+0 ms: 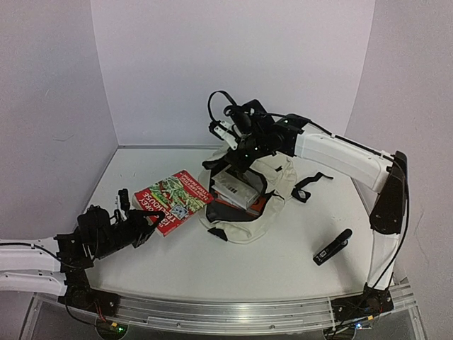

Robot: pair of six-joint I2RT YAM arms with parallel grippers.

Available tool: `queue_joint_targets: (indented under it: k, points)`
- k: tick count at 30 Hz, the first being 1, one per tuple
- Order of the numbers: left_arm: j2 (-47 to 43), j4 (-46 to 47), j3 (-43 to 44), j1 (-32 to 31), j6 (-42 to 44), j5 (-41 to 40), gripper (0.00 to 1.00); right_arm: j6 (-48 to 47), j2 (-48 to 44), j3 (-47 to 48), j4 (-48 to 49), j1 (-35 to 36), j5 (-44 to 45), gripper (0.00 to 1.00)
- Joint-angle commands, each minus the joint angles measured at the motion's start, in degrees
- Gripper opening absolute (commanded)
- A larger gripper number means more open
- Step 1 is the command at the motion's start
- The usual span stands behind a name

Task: Pack the student bag
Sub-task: Place the book in the student bag.

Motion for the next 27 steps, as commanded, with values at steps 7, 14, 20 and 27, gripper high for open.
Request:
queue_joint_targets:
  k: [7, 14, 20, 27]
  points:
    - [19.4, 22.7, 9.2, 0.0, 3.6, 10.3, 0.00, 4.1, -2.0, 6.2, -0.4, 0.7, -5.5, 0.00]
    - [34.2, 34.9, 15.9, 0.0, 1.2, 12.3, 0.00, 5.3, -1.3, 8.5, -1.7, 0.8, -8.2, 0.00]
    - [39.9, 27.0, 23.1, 0.1, -2.8, 2.8, 0.00, 6.0, -1.5, 8.9, -2.3, 0.8, -9.1, 0.00]
    - [46.9, 20.3, 26.8, 0.4, -13.6, -3.1, 0.00, 6.7, -2.1, 9.0, -2.3, 0.8, -10.0, 0.00]
